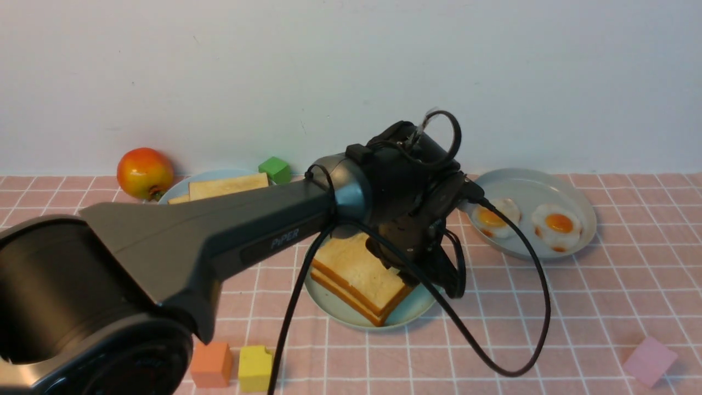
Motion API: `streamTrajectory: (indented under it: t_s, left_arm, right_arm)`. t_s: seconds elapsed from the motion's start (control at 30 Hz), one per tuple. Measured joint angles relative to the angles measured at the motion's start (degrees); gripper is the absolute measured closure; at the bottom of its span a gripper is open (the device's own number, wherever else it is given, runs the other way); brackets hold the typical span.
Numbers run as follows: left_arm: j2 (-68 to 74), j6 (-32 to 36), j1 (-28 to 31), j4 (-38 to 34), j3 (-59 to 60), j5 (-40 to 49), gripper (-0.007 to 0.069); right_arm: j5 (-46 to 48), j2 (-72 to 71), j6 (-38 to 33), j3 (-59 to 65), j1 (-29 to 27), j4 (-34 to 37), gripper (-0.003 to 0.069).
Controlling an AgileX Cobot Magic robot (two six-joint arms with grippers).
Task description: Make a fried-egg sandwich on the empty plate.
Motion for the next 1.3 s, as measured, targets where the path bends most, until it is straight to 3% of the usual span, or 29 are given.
streamTrajectory:
  t_s: [0.2,0.47,0.57,0.8,1.03,1.3]
  left_arm:
    - [-4.37,-0.98,0.0,-1.98,0.06,2.43,0.0344]
    - [-24.59,-1.16,0.0,-9.71,1.4,2.31,0.0613]
    - [-31.23,-1.03,0.0,-12.09,5.06,-0.24,0.0612]
    - [-50.19,2.95,0.0,-19.12,25.72,-11.37,0.0612]
    - [-70.44,4.03,-0.05,-23.0,55.66,-29.15,0.0612]
    - [-85.42,4.03,-0.05,-28.69,77.3,-46.9,0.0612]
  right_arm:
    - [0.0,0.0,-0.75,0.0,0.0,0.0,0.0627]
    - [0.0,-0.05,-2.56,0.0,0.0,0.0,0.0627]
    - [0.0,-0.05,-2.63,0.0,0.0,0.0,0.0627]
    - [0.0,-0.05,-2.62,0.0,0.0,0.0,0.0627]
    - [0.0,-0.05,-2.62,0.0,0.0,0.0,0.0631]
    - [0.0,-0.05,-2.62,0.0,0.0,0.0,0.0632]
